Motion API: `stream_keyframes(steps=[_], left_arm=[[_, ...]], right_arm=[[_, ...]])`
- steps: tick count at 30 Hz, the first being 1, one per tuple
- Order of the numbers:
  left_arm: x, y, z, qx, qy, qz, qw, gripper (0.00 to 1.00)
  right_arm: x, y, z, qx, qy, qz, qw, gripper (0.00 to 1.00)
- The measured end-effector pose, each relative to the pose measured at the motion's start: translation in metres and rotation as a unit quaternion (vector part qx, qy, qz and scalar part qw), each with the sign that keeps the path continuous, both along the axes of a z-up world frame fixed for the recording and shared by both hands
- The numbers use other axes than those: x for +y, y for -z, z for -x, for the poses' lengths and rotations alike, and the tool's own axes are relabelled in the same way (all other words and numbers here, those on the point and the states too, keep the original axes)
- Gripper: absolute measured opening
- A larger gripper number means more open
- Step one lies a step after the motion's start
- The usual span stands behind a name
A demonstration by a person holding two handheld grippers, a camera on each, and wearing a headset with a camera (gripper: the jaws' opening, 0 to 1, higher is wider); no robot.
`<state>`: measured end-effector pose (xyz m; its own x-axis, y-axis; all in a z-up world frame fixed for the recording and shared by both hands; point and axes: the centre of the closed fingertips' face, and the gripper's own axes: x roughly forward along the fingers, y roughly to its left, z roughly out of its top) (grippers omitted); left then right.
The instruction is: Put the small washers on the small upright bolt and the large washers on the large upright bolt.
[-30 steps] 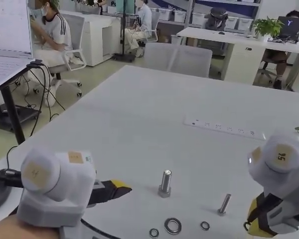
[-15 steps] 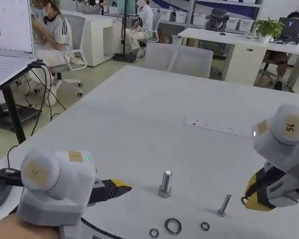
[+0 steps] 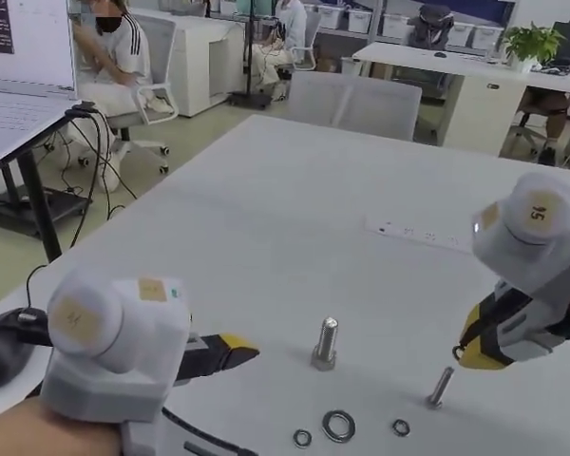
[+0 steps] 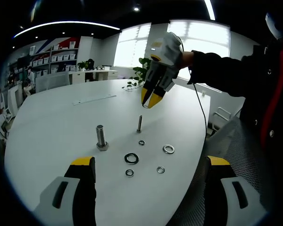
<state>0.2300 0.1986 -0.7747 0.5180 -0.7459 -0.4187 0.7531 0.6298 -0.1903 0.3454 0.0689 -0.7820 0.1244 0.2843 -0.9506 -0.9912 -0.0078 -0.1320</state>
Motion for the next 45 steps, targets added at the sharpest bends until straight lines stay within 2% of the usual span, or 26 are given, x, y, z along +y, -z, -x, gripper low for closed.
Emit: stream_keyframes(steps=[4, 19, 45], left_arm=[[0.0, 0.001, 0.0, 0.001, -0.001, 0.0, 1.0, 0.96], [0.001, 0.002, 0.0, 0.007, -0.003, 0.001, 1.0, 0.96], [0.0, 0.006, -0.001, 0.015, -0.004, -0.002, 0.9999, 0.95]], right_arm=[[0.001, 0.007, -0.007, 0.005, 0.0, 0.002, 1.0, 0.14], [-0.001, 0.025, -0.008, 0.019, 0.0, 0.013, 0.9997, 0.14], [-0.005, 0.038, -0.011, 0.032, 0.002, 0.016, 0.9994, 0.14]])
